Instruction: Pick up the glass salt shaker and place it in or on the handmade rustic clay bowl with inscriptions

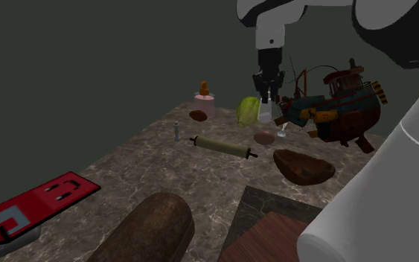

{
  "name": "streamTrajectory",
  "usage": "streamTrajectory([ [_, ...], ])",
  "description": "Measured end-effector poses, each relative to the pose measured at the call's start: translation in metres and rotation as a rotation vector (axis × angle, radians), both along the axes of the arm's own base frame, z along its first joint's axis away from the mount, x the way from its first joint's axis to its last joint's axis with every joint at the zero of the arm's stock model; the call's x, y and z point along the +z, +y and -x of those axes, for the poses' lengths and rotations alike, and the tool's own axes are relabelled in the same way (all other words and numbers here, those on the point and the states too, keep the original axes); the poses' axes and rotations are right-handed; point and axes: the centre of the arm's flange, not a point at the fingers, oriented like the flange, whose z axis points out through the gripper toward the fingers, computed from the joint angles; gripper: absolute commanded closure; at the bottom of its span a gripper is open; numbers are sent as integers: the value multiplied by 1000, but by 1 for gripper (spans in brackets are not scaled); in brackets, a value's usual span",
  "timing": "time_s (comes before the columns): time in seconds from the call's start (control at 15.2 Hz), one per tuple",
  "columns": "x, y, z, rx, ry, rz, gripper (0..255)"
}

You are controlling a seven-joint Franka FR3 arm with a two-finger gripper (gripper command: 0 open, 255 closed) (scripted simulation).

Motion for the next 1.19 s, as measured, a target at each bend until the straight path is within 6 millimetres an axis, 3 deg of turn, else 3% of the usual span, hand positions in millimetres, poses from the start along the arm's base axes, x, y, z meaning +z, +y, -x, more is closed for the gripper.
streamTrajectory([
  [0.79,17,-15,157,0,-1,0,255],
  [0.92,15,-15,173,0,-1,0,255],
  [1.19,-5,-14,177,1,0,0,255],
])
